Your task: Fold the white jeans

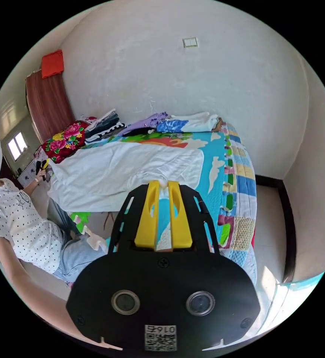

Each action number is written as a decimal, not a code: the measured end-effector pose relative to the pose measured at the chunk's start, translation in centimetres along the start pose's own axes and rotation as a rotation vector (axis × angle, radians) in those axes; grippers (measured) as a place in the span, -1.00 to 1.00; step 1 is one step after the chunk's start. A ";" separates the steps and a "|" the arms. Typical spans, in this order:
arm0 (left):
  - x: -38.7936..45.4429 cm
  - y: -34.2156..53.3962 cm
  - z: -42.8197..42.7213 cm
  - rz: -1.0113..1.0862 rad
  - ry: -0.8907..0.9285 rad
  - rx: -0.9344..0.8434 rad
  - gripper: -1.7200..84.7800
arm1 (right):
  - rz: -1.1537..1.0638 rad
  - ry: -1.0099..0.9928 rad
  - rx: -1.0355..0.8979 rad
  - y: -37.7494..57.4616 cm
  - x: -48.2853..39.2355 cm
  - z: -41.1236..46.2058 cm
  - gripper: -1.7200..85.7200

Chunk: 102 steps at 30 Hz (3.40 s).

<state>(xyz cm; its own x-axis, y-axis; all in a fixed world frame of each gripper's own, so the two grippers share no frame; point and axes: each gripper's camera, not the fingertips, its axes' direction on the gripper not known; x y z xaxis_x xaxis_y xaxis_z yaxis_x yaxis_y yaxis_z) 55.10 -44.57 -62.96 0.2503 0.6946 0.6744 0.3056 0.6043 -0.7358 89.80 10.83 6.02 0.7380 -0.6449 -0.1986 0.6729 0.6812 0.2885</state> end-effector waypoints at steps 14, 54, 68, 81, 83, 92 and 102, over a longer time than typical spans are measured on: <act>14.3 8.1 -3.8 0.172 0.050 0.011 -0.98 | 0.117 0.116 -0.039 -2.1 -1.9 -0.3 -0.91; 23.4 29.6 -1.7 -0.170 -0.385 -0.199 -0.69 | 0.093 0.051 0.256 -29.9 -30.7 0.7 -0.79; 18.0 23.0 8.7 -0.135 -0.171 -0.536 -0.66 | -0.838 -0.673 -0.267 -61.8 -80.3 34.1 -0.49; 21.4 18.4 8.7 0.076 -0.143 -0.511 -0.96 | -0.910 -1.160 -0.865 -75.3 -110.6 58.8 -0.66; 21.3 17.5 9.0 0.095 -0.137 -0.532 -0.96 | -0.921 -1.260 -1.099 -74.2 -113.0 60.1 -0.81; 22.0 7.8 8.7 0.183 -0.215 -0.530 -0.96 | -1.104 -0.934 -0.674 -78.4 -116.0 52.4 -0.94; 21.7 -10.7 10.9 0.266 -0.434 -0.578 -0.96 | -1.069 -0.414 -0.408 -83.7 -117.7 43.9 -0.93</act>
<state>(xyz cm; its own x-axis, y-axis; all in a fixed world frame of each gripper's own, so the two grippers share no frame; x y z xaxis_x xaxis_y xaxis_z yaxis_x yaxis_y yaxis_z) 47.23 -31.72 -41.16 0.0361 0.9509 0.3075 0.7471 0.1787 -0.6403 -55.61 14.54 46.38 -0.2200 -0.9589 0.1794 0.9533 -0.2503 -0.1688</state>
